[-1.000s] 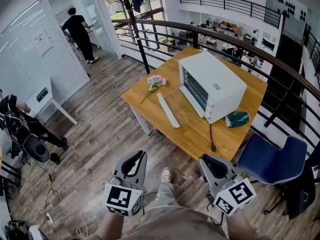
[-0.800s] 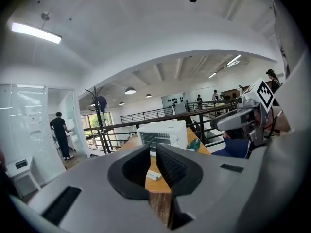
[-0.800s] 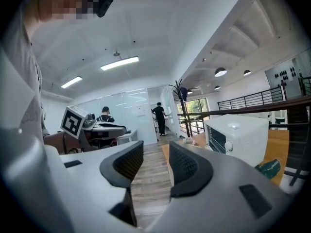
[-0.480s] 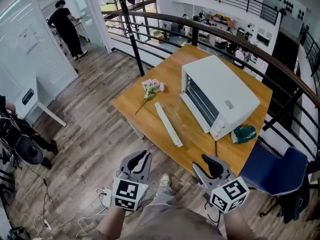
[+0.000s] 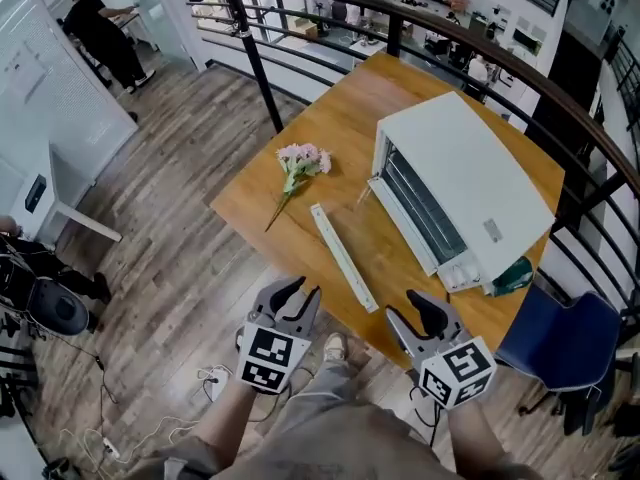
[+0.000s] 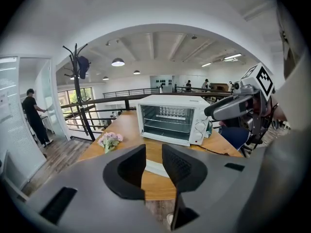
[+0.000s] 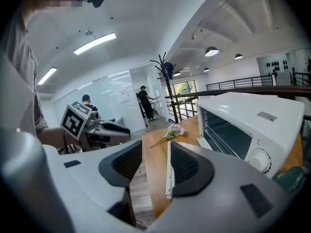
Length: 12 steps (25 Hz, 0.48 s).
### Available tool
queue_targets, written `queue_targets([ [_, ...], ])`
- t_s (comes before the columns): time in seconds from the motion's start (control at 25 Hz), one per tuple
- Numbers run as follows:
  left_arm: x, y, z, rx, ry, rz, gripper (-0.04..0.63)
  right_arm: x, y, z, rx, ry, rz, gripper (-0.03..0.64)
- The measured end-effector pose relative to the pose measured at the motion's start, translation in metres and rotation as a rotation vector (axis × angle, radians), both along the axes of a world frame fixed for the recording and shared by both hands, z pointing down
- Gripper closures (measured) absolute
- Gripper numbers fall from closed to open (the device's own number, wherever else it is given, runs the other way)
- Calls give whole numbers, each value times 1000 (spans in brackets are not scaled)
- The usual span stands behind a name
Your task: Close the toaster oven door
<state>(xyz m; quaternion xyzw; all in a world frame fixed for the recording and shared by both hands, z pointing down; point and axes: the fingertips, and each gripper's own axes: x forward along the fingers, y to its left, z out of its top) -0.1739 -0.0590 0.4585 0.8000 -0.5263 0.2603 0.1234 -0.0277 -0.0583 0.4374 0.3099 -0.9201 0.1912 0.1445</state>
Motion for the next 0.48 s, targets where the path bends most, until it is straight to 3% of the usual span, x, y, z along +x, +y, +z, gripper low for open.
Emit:
queue_targets([
  [0.48,-29,-62,56,-106,35,32,457,-16,-42,59,-136,70,44,417],
])
